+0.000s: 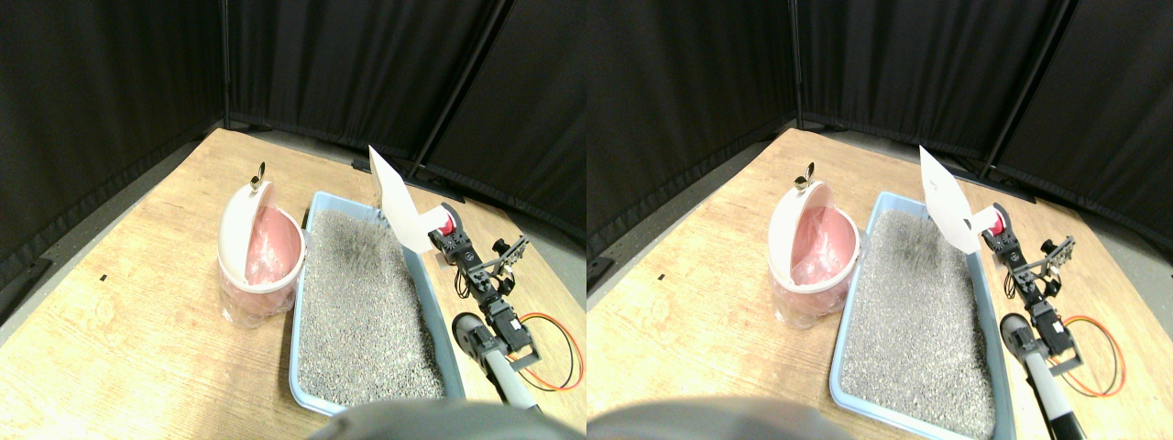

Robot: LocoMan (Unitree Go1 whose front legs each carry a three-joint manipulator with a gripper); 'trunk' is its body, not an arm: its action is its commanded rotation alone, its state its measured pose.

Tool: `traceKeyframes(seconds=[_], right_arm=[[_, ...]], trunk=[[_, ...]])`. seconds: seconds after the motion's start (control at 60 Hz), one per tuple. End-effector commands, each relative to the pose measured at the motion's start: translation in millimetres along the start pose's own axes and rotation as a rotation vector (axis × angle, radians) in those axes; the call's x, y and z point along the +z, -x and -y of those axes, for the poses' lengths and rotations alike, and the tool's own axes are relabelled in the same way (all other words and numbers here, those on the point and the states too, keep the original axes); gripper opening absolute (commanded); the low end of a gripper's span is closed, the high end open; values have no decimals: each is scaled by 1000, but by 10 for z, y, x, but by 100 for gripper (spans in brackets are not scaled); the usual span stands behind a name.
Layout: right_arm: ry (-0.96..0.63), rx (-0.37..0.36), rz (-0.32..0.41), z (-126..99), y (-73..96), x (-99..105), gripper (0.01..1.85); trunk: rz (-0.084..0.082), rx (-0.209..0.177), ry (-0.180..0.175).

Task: Scoop (unimanual)

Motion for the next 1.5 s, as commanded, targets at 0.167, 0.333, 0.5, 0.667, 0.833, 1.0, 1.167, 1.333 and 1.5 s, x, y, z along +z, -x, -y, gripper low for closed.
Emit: traceKeyframes(seconds=[0.167, 0.333, 0.5, 0.667, 0.833, 1.0, 1.167, 1.333, 1.5], right_arm=[[-145, 62, 46, -90, -25, 35, 5], [-159, 58, 36, -81, -12, 13, 5], [-170, 45, 30, -83, -4, 3, 5], [-188, 38, 18, -85, 3, -7, 5], [-188, 38, 18, -85, 3, -7, 5], [-188, 38, 18, -85, 3, -7, 5], [-13, 59, 40, -91, 11, 15, 5], [315, 107, 34, -189, 44, 99, 5], [477, 141, 22, -294, 72, 145, 5]], trunk=[[-9, 13, 11], [-10, 17, 15], [-10, 16, 14], [-11, 17, 14], [-11, 17, 14], [-11, 17, 14], [-9, 21, 17], [-6, 22, 19], [-4, 24, 21]])
